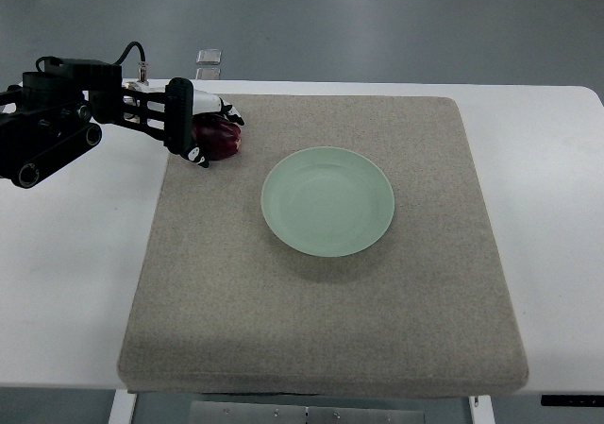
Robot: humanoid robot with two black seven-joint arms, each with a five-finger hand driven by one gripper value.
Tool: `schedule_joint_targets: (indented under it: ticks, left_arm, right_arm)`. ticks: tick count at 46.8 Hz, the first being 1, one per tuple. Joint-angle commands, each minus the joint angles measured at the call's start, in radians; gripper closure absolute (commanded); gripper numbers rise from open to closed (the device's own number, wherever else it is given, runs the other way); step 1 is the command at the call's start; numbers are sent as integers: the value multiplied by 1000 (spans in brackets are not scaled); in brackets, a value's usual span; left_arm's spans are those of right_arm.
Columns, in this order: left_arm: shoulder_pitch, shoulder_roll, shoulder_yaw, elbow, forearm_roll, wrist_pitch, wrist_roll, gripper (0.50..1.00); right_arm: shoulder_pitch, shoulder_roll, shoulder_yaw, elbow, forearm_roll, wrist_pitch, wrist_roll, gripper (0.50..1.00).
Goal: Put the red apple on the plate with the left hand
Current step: 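Close the left hand fingers around the apple, then lift the apple and carry it over the green plate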
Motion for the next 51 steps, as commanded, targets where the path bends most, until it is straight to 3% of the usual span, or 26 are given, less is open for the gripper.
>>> schedule_joint_targets:
  ticks: [1,13,21,35,51]
  left_arm:
    - [-1,-1,0,0,3,0,0,716]
    - [0,-4,-2,12,49,6,0,868]
    - [0,-15,-2,17,49,32,0,902]
    - [-15,-16,-20,1,40,54,0,902]
    - [-57,-82,-58,-134,40,62,0,879]
  right_arm:
    - [0,0,0,0,0,1,-1,536]
    - [0,0,0,0,1,-1,-1,536]
    - [0,0,0,0,0,1,1,536]
    - [0,0,0,0,0,1,-1,536]
    - [0,0,0,0,0,-1,1,536]
